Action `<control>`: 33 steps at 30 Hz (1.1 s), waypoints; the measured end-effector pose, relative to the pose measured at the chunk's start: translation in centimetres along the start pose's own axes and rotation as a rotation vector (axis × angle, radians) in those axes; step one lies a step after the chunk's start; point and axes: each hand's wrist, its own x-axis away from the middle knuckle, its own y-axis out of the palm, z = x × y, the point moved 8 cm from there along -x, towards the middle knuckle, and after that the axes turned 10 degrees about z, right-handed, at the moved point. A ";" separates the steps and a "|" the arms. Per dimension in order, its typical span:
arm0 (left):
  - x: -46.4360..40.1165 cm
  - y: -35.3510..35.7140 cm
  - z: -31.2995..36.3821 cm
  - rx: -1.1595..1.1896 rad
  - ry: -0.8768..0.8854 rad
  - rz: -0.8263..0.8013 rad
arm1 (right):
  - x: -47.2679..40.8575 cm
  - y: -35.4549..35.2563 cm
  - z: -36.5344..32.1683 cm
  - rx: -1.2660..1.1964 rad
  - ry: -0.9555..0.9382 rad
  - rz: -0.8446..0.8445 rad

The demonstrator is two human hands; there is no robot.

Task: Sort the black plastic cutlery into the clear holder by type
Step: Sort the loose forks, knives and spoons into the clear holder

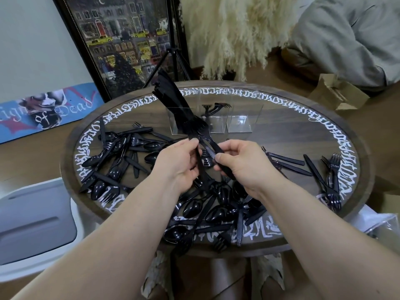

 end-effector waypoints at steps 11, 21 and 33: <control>-0.4 -0.1 0.4 0.130 -0.043 0.001 | -1.2 -1.0 1.0 0.025 0.068 0.111; -1.1 0.3 -0.4 0.181 -0.068 -0.002 | -0.5 0.8 0.7 0.193 -0.007 0.007; -1.5 0.4 -0.5 0.244 -0.078 -0.011 | -0.4 1.0 0.6 0.354 -0.084 -0.005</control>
